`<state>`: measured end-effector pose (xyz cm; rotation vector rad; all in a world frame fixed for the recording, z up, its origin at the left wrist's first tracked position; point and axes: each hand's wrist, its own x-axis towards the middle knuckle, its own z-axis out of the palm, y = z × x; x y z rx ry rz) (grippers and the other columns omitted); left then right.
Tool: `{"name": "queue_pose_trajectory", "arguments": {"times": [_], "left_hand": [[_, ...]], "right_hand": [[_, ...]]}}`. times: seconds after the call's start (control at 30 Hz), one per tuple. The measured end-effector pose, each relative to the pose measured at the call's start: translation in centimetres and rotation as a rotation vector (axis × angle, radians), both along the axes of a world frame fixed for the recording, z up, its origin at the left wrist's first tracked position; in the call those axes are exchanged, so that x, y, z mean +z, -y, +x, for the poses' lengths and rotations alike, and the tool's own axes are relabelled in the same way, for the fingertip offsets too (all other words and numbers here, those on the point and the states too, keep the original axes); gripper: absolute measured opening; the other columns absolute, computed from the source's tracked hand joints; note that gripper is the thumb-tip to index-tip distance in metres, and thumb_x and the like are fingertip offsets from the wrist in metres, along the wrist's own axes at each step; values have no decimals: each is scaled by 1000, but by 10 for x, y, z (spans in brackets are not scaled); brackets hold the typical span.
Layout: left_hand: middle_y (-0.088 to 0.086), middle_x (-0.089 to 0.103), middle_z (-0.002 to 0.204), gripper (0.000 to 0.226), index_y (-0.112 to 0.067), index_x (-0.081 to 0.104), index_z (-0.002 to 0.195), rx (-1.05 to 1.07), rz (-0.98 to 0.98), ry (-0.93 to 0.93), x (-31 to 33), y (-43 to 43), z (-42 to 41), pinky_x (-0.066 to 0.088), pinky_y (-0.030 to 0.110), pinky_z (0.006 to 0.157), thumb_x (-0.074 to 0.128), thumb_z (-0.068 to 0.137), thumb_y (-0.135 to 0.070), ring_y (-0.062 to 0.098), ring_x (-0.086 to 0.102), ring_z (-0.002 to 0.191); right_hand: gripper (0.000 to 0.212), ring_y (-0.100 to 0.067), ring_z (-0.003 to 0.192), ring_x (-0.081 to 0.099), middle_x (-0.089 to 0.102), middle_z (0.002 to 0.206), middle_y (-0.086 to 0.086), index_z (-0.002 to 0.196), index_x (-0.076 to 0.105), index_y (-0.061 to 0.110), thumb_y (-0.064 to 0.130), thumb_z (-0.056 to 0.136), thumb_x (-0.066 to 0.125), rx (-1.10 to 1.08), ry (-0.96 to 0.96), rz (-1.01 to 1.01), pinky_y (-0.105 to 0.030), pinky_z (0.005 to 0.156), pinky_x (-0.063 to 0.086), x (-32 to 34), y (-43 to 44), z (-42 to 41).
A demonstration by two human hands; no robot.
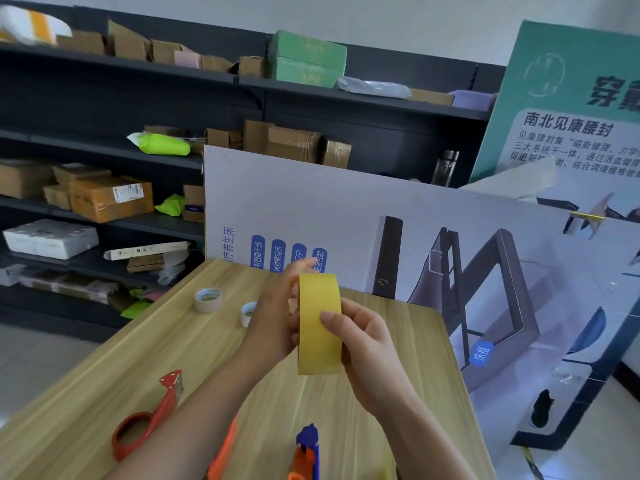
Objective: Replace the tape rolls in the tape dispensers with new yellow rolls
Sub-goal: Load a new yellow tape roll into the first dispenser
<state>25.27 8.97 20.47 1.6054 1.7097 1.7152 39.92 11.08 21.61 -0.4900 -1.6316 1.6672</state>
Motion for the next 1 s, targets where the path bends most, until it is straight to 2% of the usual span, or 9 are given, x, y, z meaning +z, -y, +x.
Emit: {"name": "queue_pose_trajectory", "arguments": {"times": [0.07,0.17,0.3,0.4,0.53,0.63,0.73,0.83,1.0], "left_hand": [[-10,67,91,17,-31,64,97,-5,61,-25,4,4,-5,52,26,70,56,83,-25,11,63,85],[-8,65,84,25,-30,59,94,-16,41,-84,6,9,-8,54,34,67,55,75,-13,15,62,80],[-6,65,82,30,-36,55,92,13,-16,-99,3,7,-11,52,35,62,60,86,-7,16,62,74],[-8,65,87,30,-36,55,96,8,-73,-75,1,7,-11,52,30,70,62,86,-8,11,62,81],[-3,66,95,27,-28,58,104,-38,-191,-66,6,9,-13,53,43,83,59,88,-6,17,62,89],[-6,65,114,38,-31,56,121,-174,-163,8,8,14,-15,51,35,92,57,91,-7,11,61,106],[-15,59,129,45,-30,56,129,-100,60,-285,12,23,-18,40,20,103,60,90,-7,0,50,123],[-4,65,123,36,-16,65,121,-12,226,-673,16,27,-18,47,30,99,62,87,-6,11,58,117],[1,70,115,30,-10,70,113,39,247,-731,15,31,-21,50,28,93,66,84,-4,14,65,107]], "right_hand": [[22,-37,95,70,74,102,-18,100,75,15,25,85,62,-4,17,-6,-49,88,55,2,0,-2],[22,-24,86,73,77,95,-10,96,77,19,31,85,62,-42,42,-2,-41,82,58,6,0,-5],[21,-10,79,74,77,80,12,75,74,51,43,89,60,-43,91,-2,-27,69,59,8,-1,-11],[22,-22,93,69,76,89,2,88,77,35,46,77,61,-61,71,-14,-41,84,56,6,-3,-11],[35,-24,93,69,74,97,-8,104,73,14,35,77,63,-62,24,-39,-34,78,54,2,-5,-6],[28,-22,86,68,73,91,-7,97,74,13,32,79,62,-79,-4,-72,-32,73,55,-1,-7,-3],[24,-18,78,68,71,84,-5,91,75,15,32,80,62,-79,-10,-93,-29,66,56,-2,-7,-1],[26,-17,76,68,70,82,-5,91,73,11,32,81,62,-67,-6,-107,-28,65,56,-4,-8,1],[30,-20,80,70,73,89,-8,98,75,12,36,84,62,-35,14,-109,-28,67,56,-6,-7,-1]]}}
